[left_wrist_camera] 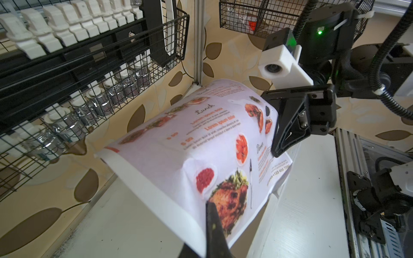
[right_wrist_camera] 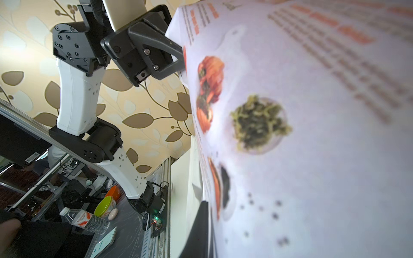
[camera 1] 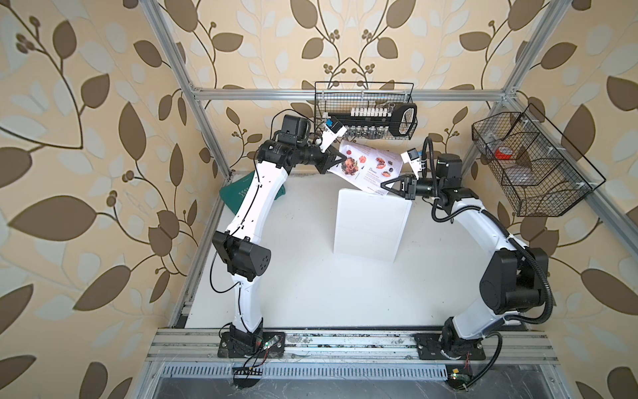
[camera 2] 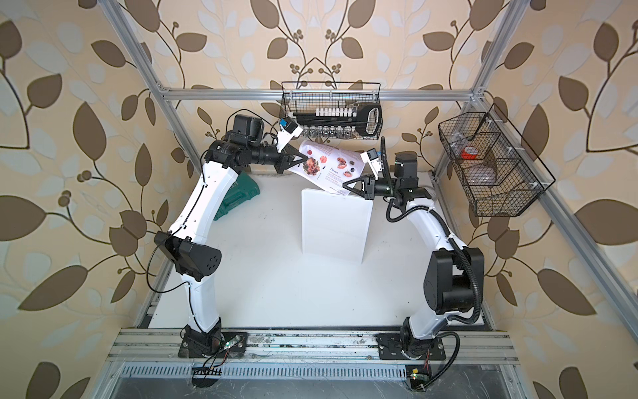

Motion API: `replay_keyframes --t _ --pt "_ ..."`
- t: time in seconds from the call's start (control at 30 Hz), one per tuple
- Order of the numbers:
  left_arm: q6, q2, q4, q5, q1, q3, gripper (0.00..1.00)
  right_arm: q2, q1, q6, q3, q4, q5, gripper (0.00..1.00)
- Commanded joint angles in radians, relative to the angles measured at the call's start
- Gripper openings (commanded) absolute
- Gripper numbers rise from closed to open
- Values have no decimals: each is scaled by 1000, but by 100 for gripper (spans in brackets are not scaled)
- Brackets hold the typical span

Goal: Insert the menus into the narrow rack
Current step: Insert the menu into the narrow rack.

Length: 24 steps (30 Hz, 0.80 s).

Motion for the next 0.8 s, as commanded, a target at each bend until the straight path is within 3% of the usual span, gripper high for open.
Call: replay_keyframes --t 0.0,0.77 --pt "10 -77 25 29 -8 -35 0 -31 -9 -20 -8 -12 -36 10" --pt "-22 -106 22 41 -9 -45 0 -45 -16 -5 -13 14 -63 11"
